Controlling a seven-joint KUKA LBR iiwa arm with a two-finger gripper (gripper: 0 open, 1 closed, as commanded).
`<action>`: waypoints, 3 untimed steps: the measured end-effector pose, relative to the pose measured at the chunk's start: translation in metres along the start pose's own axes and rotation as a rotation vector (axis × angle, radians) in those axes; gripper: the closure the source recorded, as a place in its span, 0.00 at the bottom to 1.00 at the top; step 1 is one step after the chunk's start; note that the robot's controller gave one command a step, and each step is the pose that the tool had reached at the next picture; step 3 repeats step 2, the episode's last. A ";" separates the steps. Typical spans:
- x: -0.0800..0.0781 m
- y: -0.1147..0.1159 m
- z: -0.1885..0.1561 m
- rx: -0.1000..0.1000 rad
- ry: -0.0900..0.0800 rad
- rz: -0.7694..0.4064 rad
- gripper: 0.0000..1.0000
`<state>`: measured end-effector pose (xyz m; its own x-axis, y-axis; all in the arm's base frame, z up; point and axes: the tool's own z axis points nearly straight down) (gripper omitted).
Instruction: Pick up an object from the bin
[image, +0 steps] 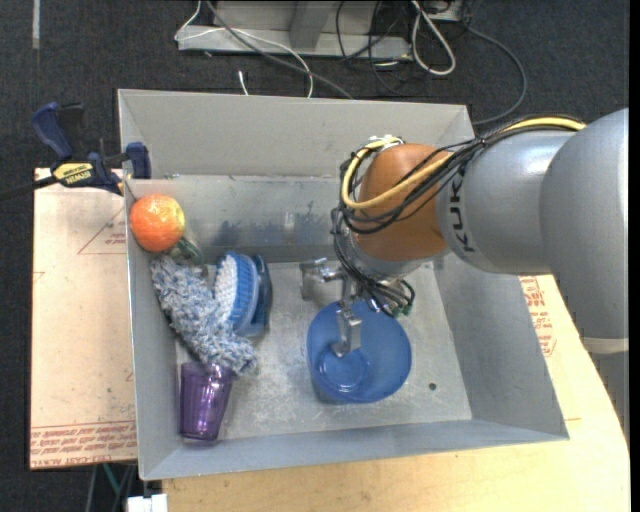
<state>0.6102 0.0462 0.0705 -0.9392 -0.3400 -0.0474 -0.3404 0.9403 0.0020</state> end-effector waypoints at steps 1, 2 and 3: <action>0.052 -0.055 -0.006 -0.004 -0.004 0.347 1.00; 0.052 -0.055 -0.006 -0.004 -0.004 0.346 1.00; 0.052 -0.055 -0.006 -0.004 -0.004 0.346 1.00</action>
Offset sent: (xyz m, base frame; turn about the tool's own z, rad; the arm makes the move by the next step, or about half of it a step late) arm 0.0000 0.0000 0.0000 0.0000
